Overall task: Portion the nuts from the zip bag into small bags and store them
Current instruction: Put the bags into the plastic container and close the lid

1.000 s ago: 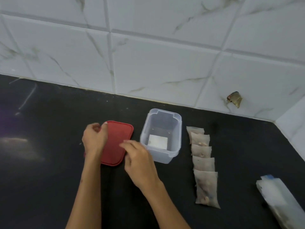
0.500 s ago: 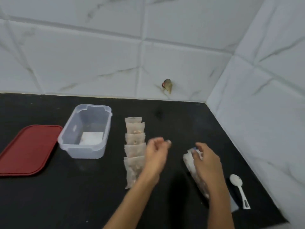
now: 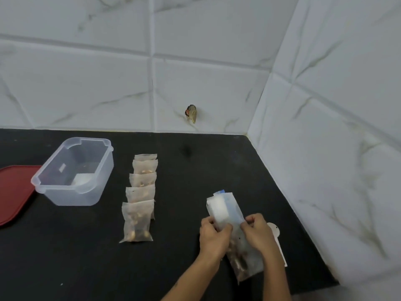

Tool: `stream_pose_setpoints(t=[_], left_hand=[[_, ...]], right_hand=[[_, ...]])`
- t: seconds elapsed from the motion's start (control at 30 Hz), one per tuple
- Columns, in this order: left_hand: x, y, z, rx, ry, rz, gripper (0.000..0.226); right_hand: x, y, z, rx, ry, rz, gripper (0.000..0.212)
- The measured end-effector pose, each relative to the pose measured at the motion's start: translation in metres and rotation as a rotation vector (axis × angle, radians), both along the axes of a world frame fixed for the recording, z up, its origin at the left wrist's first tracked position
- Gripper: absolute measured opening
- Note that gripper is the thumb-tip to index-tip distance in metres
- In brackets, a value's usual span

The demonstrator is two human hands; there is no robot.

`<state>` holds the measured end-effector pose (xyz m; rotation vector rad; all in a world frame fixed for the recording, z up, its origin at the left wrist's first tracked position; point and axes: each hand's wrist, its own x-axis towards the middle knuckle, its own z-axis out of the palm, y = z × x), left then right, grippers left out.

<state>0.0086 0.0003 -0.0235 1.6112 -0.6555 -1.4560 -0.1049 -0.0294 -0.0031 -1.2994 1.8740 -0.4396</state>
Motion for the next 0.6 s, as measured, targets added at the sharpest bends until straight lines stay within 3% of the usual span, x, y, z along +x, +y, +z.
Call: stream_pose_setpoints(t=[0.17, 0.43, 0.6], left_hand=[[0.011, 0.008, 0.006, -0.110, 0.066, 0.124, 0.034], [0.077, 0.012, 0.029, -0.234, 0.096, 0.304, 0.051], [0.150, 0.019, 0.051, -0.279, 0.072, 0.396, 0.033]], right_hand=[[0.010, 0.004, 0.005, -0.107, -0.166, 0.020, 0.023], [0.078, 0.001, 0.035, -0.259, -0.510, -0.028, 0.018], [0.153, -0.001, 0.046, -0.332, -0.600, -0.012, 0.013]])
